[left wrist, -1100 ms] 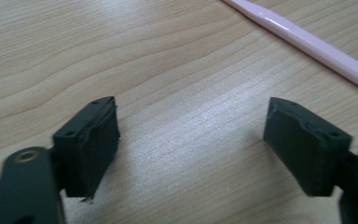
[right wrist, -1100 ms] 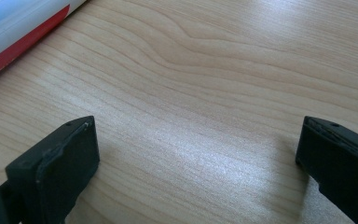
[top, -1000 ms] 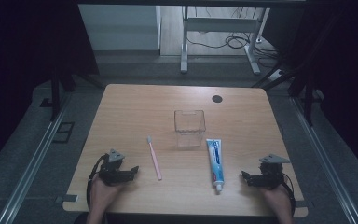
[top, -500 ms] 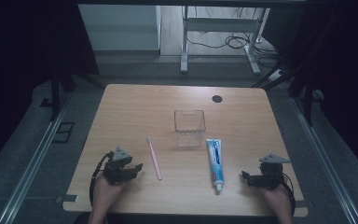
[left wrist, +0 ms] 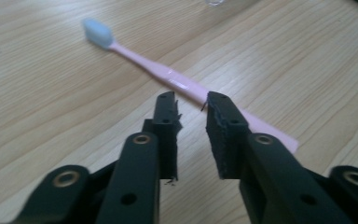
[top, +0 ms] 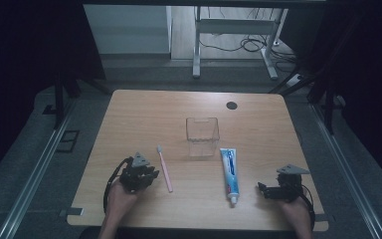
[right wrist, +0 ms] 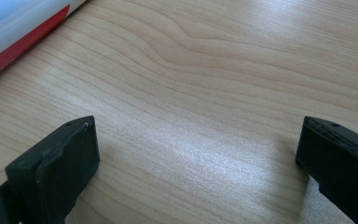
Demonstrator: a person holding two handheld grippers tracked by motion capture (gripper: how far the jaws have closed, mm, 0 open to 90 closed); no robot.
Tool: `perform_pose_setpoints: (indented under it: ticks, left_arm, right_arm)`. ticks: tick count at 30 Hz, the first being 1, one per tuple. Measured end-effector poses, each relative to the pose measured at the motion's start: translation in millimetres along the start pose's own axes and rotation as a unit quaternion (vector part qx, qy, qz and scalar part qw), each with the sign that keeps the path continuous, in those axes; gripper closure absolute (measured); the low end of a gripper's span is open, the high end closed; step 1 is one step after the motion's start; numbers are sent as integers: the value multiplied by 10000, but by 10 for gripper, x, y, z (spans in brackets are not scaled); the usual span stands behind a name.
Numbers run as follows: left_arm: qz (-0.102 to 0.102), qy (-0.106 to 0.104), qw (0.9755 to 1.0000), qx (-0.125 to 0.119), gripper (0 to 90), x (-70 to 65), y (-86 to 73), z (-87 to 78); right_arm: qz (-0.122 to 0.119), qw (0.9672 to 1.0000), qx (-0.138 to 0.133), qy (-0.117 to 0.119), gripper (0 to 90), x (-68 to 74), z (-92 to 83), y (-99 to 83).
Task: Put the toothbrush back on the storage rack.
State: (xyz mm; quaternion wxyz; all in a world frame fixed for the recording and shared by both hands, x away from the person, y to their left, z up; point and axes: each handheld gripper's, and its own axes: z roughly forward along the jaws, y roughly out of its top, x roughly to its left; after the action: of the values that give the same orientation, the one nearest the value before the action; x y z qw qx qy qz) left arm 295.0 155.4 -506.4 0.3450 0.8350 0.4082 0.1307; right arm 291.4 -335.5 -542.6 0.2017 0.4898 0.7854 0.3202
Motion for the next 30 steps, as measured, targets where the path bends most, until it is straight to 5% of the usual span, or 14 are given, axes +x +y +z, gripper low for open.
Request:
perform_pose_setpoints:
  ticks: [8, 18, 30]
  left_arm:
    - [48, -357, 9993, 140, 886, -64, 129, 159]
    - [-7, -449, 9988, 215, 882, -184, 232, 335]
    - [-140, -595, 9976, 338, 883, -220, 172, 432]
  right_arm:
    - [-5, 10000, 2, -4, 0, -1, 0, 0]
    - [-10, 10000, 4, 1, 0, -2, -1, 0]
    - [-9, 10000, 3, -1, 0, -2, 0, 0]
